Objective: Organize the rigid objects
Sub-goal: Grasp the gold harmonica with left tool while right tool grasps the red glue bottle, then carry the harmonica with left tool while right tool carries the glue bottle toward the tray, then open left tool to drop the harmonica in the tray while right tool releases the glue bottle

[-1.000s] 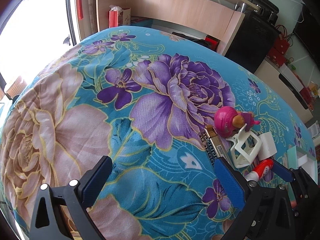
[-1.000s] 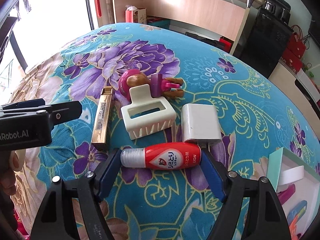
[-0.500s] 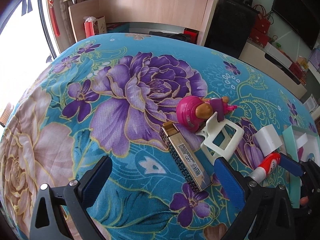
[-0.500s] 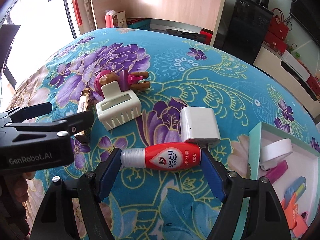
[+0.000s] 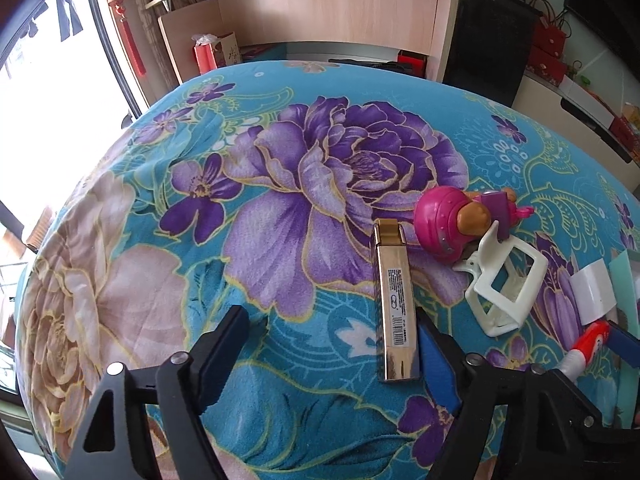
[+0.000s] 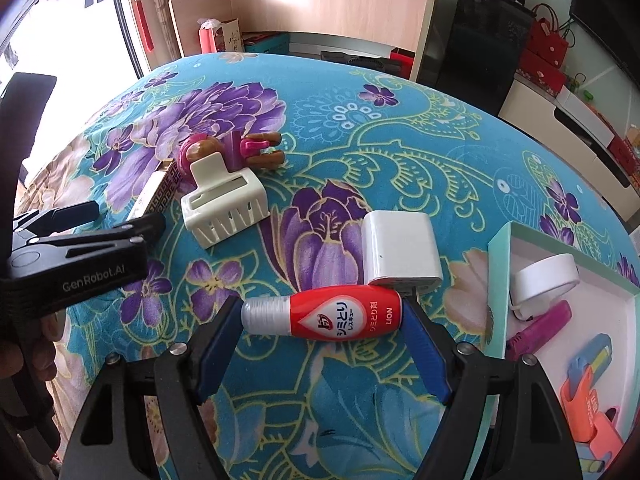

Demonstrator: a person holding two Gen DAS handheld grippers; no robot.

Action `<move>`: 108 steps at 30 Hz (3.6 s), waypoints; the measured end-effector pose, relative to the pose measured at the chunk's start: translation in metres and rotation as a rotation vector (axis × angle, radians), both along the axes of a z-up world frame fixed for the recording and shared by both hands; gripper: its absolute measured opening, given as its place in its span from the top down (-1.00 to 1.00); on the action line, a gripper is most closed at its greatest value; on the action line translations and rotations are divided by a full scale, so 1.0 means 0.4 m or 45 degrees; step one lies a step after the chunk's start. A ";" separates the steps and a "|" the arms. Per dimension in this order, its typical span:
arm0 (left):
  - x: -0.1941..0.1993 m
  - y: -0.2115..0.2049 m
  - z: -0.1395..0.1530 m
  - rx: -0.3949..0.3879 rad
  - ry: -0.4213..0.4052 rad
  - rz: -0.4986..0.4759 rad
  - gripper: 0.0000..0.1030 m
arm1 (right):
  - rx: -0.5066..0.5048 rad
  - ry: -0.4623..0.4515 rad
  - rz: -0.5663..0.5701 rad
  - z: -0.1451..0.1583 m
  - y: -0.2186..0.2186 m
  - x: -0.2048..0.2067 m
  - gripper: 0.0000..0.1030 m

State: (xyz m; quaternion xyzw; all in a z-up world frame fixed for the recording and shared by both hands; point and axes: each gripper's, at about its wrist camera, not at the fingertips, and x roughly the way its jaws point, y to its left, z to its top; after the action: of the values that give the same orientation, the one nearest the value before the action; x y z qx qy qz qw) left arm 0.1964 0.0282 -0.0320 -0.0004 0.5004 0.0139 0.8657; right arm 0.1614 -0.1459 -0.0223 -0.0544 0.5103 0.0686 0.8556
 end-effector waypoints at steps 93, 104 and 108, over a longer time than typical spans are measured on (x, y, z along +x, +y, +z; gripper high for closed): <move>-0.228 -0.546 0.220 -0.228 -0.300 -0.824 0.68 | -0.151 -0.245 -1.095 0.183 -0.545 -0.261 -0.54; -0.258 -0.653 0.182 -0.189 -0.273 -0.930 0.68 | -0.140 -0.206 -1.178 0.161 -0.602 -0.291 -0.54; -0.256 -0.661 0.166 -0.175 -0.261 -0.926 0.67 | -0.127 -0.190 -1.180 0.151 -0.609 -0.289 -0.54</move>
State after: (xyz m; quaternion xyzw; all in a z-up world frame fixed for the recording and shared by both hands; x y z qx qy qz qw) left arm 0.0940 -0.2364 0.0343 0.1179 0.3786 -0.3279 0.8575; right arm 0.0456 -0.3896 0.0383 0.1334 0.4207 -0.3493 0.8266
